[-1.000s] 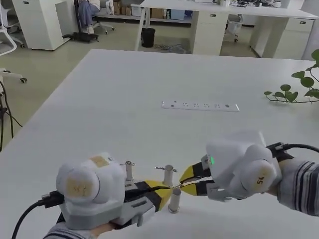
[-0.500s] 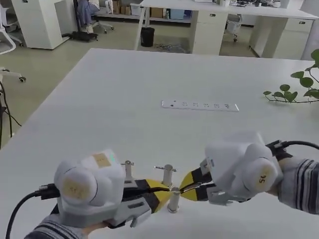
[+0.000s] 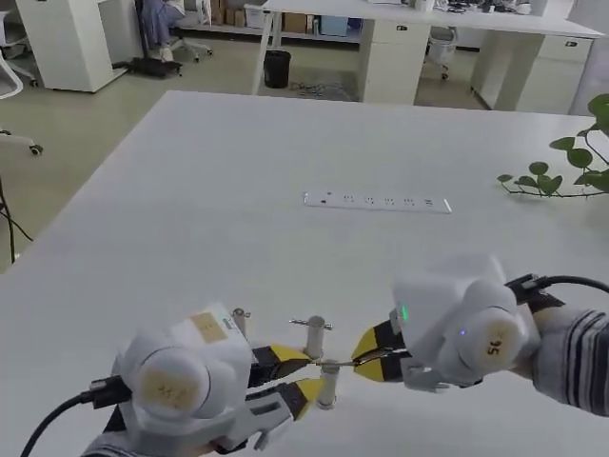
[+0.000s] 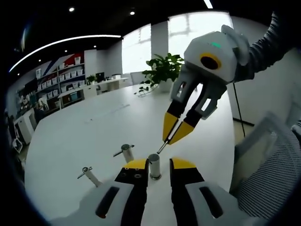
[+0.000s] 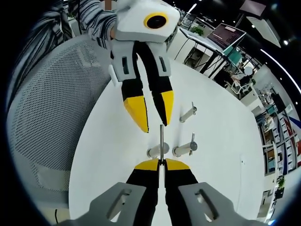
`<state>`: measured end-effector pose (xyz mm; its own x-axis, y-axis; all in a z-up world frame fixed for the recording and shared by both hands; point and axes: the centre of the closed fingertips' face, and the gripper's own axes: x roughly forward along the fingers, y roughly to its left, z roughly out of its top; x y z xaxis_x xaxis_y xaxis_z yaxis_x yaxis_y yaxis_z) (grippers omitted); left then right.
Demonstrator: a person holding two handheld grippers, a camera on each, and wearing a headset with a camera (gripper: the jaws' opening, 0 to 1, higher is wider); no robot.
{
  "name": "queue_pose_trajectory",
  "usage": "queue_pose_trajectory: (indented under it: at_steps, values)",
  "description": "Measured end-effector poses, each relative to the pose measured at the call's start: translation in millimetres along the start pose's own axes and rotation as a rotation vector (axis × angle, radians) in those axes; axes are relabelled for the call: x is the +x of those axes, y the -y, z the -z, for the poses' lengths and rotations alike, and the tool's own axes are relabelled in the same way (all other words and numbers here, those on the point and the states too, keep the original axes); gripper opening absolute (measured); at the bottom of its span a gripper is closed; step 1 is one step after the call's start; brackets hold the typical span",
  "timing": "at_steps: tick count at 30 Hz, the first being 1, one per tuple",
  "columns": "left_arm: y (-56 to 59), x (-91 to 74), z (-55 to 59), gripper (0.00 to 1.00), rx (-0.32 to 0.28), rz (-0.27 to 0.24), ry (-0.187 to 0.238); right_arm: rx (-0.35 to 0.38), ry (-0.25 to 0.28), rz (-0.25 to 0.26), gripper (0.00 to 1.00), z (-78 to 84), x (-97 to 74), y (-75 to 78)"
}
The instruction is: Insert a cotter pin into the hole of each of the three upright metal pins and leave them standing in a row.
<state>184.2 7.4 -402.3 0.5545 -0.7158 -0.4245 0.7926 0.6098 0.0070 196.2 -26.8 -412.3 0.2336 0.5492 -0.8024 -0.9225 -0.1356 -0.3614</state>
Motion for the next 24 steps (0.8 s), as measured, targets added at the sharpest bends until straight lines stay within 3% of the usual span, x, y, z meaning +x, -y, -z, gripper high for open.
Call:
queue_pose_trajectory:
  at_steps: [7, 15, 19, 24]
  values:
    - [-6.9, 10.4, 8.3, 0.19, 0.008, -0.062, -0.026, 0.033, -0.070, 0.005, 0.00, 23.6, 2.3, 0.1]
    - [-11.2, 25.0, 18.2, 0.20, -0.012, -0.084, -0.059, 0.091, -0.133, 0.017, 0.00, 47.4, 8.5, 1.9]
    - [-11.9, 33.2, 23.7, 0.20, -0.029, -0.092, -0.075, 0.140, -0.141, 0.006, 0.00, 52.4, 13.2, 0.5]
    - [-10.1, 41.8, 31.1, 0.19, -0.039, -0.092, -0.099, 0.105, -0.152, -0.010, 0.00, 52.2, 19.9, -4.6]
